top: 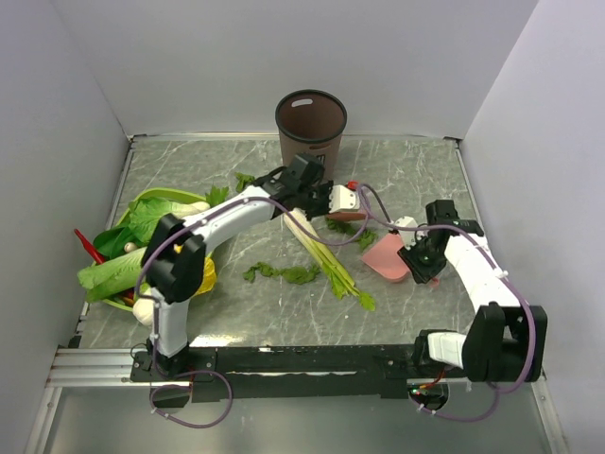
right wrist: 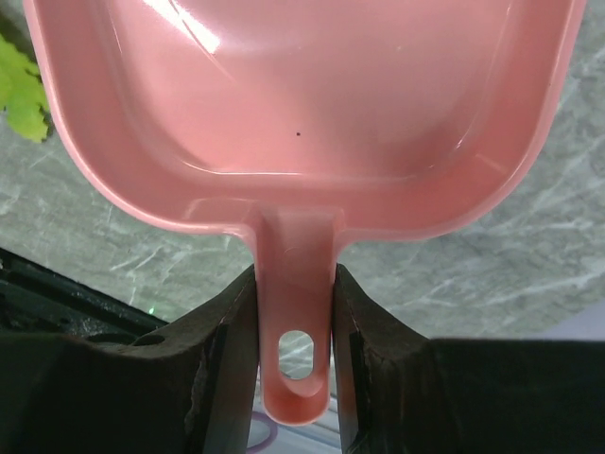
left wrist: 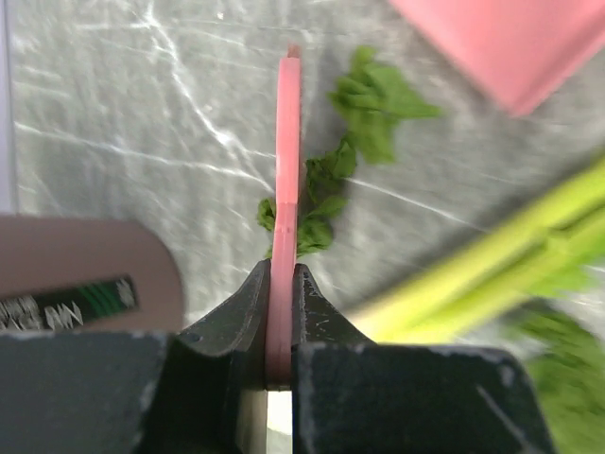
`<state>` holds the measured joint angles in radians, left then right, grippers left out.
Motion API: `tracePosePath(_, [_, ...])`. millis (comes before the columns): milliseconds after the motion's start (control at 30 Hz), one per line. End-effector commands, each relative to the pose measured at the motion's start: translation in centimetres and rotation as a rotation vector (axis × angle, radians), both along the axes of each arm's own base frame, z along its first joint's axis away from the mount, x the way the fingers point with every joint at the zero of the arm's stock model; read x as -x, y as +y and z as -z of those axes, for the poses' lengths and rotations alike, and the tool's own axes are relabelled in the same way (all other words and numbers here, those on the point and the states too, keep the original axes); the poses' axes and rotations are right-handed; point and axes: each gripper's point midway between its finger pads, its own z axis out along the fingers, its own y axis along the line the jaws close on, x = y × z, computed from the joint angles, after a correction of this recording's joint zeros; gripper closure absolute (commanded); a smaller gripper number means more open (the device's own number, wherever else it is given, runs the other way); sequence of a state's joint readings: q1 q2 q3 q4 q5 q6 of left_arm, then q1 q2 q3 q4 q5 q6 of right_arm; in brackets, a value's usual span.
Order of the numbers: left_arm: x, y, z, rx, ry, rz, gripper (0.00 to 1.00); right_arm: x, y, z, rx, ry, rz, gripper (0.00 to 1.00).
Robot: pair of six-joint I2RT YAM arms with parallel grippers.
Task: Sweep away the paper scraps from the table
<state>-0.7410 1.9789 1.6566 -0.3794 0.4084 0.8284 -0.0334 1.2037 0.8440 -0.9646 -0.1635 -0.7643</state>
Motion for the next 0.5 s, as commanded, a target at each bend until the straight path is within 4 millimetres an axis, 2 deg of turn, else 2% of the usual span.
tracePosePath(0, [2.8,1.6,-4.7,0.109,0.076,-0.096,0.99,-0.2,0.0,1.2,0.031,0.045,-0.003,1.00])
tracePosePath(33, [2.0,1.6,-5.9,0.152,0.049,-0.140,0.99,-0.2,0.0,1.2,0.030,0.050,0.000,1.00])
tracePosePath(67, [2.0,2.0,-5.9,0.172,0.085,-0.203,0.99,-0.1,-0.1,1.4,0.037,0.061,-0.002,1.00])
tracePosePath(100, [1.4,2.8,-7.1,0.190,0.067,-0.263,0.99,-0.1,0.3,1.5,0.044,0.065,-0.028,1.00])
tracePosePath(167, [1.0,3.5,-7.7,0.221,0.116,-0.354,0.99,0.0,0.4,1.8,0.057,0.081,-0.056,1.00])
tracePosePath(300, [0.0,5.6,-8.4,0.266,0.157,-0.491,0.99,0.4,0.2,2.2,0.082,0.125,-0.078,1.00])
tracePosePath(467, [-1.4,8.5,-8.2,0.281,0.154,-0.599,0.99,0.4,0.3,2.8,0.087,0.182,-0.083,0.98])
